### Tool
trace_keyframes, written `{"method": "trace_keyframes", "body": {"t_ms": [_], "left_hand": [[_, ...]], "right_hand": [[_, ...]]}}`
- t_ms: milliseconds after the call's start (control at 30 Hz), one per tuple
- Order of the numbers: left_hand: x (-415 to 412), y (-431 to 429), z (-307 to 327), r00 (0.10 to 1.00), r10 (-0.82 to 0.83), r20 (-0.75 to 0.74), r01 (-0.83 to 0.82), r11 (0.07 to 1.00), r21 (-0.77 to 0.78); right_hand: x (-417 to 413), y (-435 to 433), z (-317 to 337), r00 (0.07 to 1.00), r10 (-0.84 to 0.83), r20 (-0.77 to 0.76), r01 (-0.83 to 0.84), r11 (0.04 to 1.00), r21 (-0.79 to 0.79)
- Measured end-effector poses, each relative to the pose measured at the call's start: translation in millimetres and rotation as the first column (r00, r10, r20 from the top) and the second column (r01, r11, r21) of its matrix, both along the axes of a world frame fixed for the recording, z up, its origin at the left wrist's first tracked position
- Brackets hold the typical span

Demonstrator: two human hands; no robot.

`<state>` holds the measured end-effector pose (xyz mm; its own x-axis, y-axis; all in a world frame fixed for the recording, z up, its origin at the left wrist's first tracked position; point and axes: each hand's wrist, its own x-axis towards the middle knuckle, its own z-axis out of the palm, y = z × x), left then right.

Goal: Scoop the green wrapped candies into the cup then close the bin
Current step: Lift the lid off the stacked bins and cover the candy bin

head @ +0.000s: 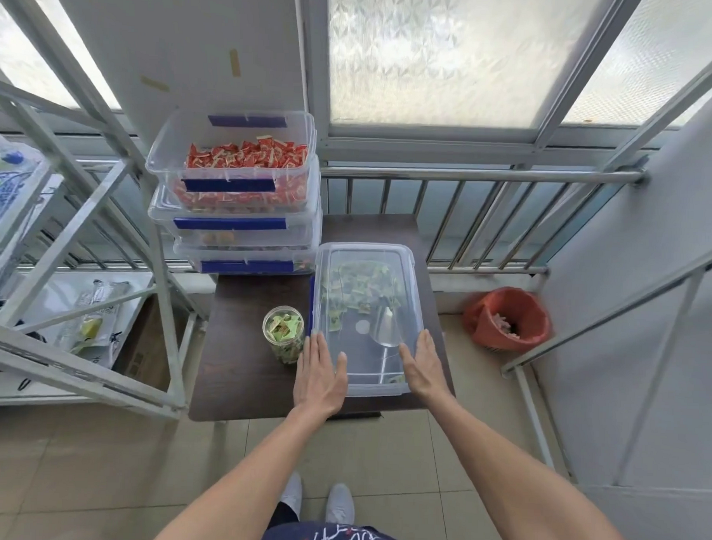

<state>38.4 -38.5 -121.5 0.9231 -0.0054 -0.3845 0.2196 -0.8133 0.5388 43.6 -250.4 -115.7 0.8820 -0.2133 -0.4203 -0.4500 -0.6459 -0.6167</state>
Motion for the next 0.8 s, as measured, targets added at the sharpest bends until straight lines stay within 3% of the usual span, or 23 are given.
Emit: {"method": "trace_keyframes", "body": {"t_ms": [100, 233, 367, 800], "left_hand": [[-3.6, -8.4, -4.9, 0.993, -0.110, 0.052, 0.109, 0.994, 0.020], [2.0, -3.0, -9.7, 0.990, -0.123, -0.067, 0.116, 0.988, -0.107], [12.8, 1.1, -2.0, 0.975, -0.186, -0.123, 0.176, 0.980, -0.094], [45.3, 9.5, 59.8, 0.905, -0.244, -0.348, 0.270, 0.962, 0.028]], "right_hand": [[7.9, 5.6, 4.2, 0.994, 0.105, 0.020, -0.103, 0.993, -0.058], [8.8, 11.4, 1.9, 0.973, 0.229, -0.028, -0.230, 0.969, -0.094], [19.2, 6.1, 5.9, 0.947, 0.300, -0.115, -0.315, 0.937, -0.151], [27.9, 18.1, 52.0, 0.928, 0.295, -0.229, -0.337, 0.925, -0.176]]}}
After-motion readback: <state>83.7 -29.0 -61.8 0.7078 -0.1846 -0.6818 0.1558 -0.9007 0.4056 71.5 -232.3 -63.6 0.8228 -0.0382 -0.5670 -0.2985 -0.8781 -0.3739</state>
